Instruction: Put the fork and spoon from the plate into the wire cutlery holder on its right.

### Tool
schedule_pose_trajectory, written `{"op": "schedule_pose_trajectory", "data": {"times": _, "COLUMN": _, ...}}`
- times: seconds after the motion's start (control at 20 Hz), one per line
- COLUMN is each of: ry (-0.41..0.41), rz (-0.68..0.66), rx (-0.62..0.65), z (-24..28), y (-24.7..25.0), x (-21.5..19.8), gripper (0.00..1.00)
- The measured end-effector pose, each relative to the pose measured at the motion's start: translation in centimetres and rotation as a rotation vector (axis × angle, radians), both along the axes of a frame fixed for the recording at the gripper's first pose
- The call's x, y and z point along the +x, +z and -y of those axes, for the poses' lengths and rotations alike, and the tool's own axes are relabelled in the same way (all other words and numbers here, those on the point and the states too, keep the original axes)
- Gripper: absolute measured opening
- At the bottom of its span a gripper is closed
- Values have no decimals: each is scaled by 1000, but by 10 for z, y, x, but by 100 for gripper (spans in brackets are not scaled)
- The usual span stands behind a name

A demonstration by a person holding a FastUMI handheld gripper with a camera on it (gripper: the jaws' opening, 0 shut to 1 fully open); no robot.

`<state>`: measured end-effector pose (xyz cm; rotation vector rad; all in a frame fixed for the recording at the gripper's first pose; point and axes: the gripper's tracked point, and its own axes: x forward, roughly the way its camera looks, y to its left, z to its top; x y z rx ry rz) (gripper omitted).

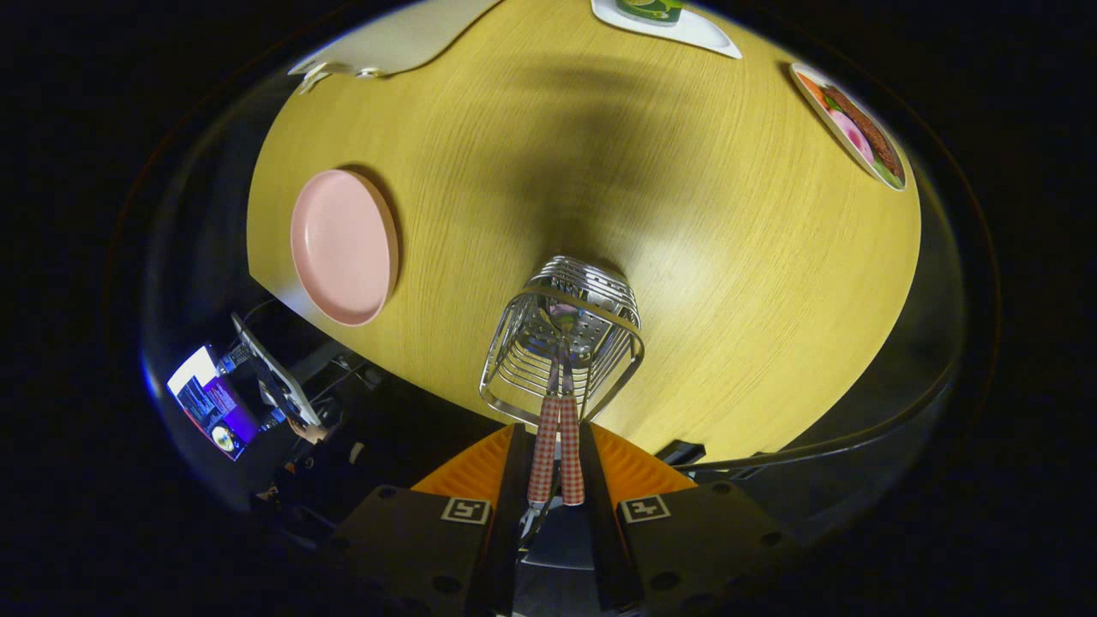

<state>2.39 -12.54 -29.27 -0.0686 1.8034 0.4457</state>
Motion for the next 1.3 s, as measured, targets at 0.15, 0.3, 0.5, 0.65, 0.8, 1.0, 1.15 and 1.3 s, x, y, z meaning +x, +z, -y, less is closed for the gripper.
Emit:
{"op": "schedule_pose_trajectory", "data": {"times": 0.15, "ry": -80, "rz": 115, "rx": 77, "z": -2, "y": 9, "x": 0, "gripper": 59}}
{"op": "schedule_pose_trajectory", "data": {"times": 0.3, "ry": -127, "rz": 257, "rx": 150, "z": 5, "y": 24, "x": -1, "gripper": 91}}
{"op": "schedule_pose_trajectory", "data": {"times": 0.5, "ry": -213, "rz": 458, "rx": 206, "z": 5, "y": 51, "x": 1, "gripper": 98}}
{"op": "schedule_pose_trajectory", "data": {"times": 0.65, "ry": -256, "rz": 647, "rx": 251, "z": 6, "y": 80, "x": 10, "gripper": 97}}
{"op": "schedule_pose_trajectory", "data": {"times": 0.8, "ry": -322, "rz": 818, "rx": 286, "z": 9, "y": 103, "x": 21, "gripper": 98}}
{"op": "schedule_pose_trajectory", "data": {"times": 1.0, "ry": -366, "rz": 1004, "rx": 304, "z": 22, "y": 124, "x": 28, "gripper": 98}}
{"op": "schedule_pose_trajectory", "data": {"times": 1.15, "ry": -387, "rz": 1137, "rx": 300, "z": 33, "y": 143, "x": 35, "gripper": 98}}
{"op": "schedule_pose_trajectory", "data": {"times": 1.3, "ry": -375, "rz": 1298, "rx": 280, "z": 41, "y": 160, "x": 29, "gripper": 98}}
